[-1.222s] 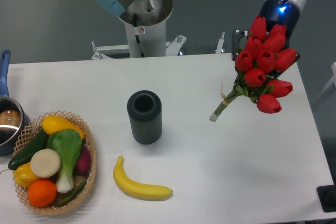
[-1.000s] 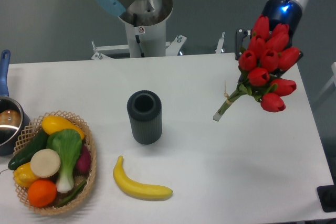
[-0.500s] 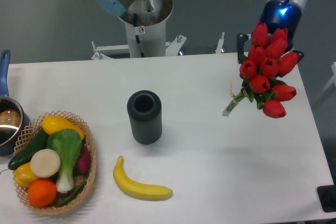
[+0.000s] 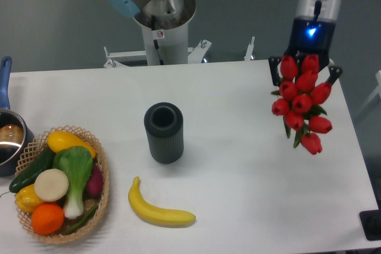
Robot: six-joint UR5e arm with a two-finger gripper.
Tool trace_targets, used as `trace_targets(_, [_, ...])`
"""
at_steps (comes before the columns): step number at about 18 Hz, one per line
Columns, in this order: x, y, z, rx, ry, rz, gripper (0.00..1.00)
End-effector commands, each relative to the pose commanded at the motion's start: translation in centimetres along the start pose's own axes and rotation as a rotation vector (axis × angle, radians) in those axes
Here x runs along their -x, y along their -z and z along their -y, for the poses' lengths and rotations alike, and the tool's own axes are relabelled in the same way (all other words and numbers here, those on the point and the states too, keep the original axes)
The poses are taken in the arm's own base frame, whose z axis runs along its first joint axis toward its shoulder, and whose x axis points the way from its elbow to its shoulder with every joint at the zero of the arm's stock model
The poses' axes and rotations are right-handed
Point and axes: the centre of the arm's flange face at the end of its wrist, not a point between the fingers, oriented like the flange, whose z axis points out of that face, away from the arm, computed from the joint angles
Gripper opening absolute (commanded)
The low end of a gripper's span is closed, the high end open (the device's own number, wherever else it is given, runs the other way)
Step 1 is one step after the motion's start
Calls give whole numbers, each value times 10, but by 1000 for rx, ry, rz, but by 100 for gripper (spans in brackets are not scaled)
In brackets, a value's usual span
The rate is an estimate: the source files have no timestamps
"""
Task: Place the flowers on the table
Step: 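Rotate the gripper holding the red tulips so the stems hang downward, then lower the held tulip bouquet onto the table beside the banana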
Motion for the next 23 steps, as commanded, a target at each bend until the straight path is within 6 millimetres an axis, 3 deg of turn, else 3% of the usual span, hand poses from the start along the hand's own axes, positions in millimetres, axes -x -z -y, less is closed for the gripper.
trace_targets(7, [-28, -100, 28, 367, -159, -8, 45])
trace_targets(11, [-38, -147, 41, 472, -213, -20, 45])
trace_targets(17, [-45, -202, 30, 484, -207, -66, 45])
trace_targets(19, [-40, -205, 32, 480, -209, -61, 45])
trace_targets(23, [-40, -216, 29, 484, -209, -73, 68])
